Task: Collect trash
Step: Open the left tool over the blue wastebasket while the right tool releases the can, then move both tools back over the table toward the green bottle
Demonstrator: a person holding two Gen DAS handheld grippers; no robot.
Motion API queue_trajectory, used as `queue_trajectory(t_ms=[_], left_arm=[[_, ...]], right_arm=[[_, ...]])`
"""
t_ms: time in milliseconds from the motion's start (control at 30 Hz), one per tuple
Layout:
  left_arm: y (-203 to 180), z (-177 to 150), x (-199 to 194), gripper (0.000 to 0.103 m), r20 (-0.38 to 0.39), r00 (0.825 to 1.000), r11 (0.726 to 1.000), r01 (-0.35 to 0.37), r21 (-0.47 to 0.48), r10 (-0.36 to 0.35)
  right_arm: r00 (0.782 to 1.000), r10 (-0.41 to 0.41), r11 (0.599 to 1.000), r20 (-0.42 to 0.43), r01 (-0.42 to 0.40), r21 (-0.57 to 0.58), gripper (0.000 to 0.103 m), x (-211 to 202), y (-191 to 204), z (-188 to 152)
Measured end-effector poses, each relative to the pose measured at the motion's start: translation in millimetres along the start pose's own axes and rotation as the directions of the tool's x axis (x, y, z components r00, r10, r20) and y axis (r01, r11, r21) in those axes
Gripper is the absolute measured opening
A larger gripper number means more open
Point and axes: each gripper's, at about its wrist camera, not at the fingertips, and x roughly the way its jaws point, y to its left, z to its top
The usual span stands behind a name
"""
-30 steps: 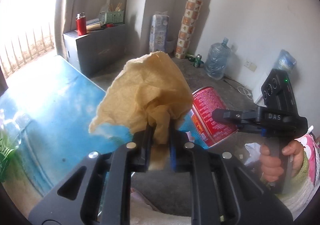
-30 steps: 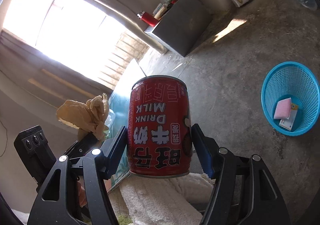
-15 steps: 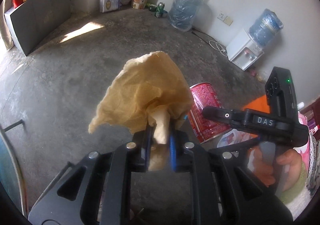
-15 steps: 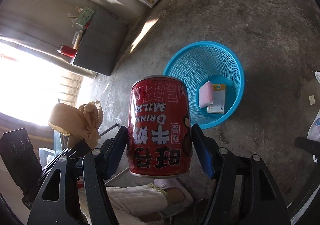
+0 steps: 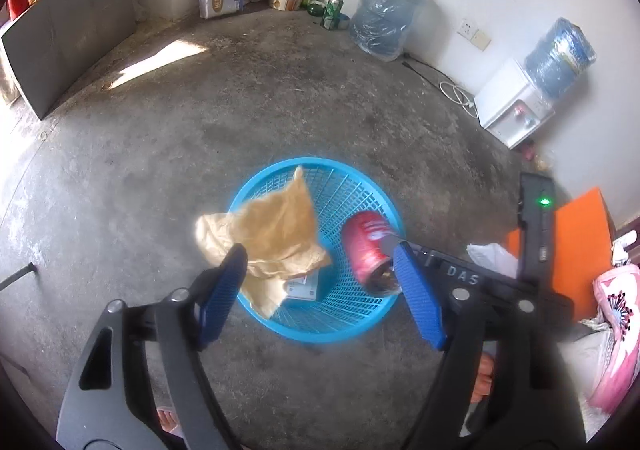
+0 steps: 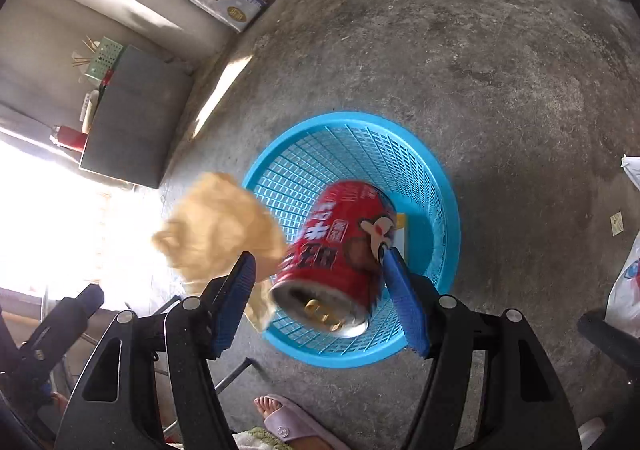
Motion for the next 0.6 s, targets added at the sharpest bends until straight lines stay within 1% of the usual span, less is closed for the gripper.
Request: queue_trajectory(t_ms=[100,233,433,600], left_arm=[[8,-3,-12,0.074,0.028,1.000,1.000,0.009,-0.019,-0.009],[12,-6,-36,0.074,0.069,0.998,0.999,0.011,-0.035,-0.008],[8,-8,-86,0.074,0.143,0.989,0.999,0.033,-0.042,-0.026],[1,-23,-143,0.074,0.209,0.977,0.998,0.052,-0.032,-0.044]], right_arm=[[1.000,-0.004,1.000,-0.003,0.004,0.009,0.065,5,-5,-3],[1.000,0.009,1.000,0.009,-0.009,0.007,0.065,-4,-7,-9],[0.998,0.045,0.999,0.041,-0.045,-0.005,0.065,-34,-5,-20],[0.994,0.084,0.996,0.074,-0.083,-0.012,0.065,-69,-1,-29]])
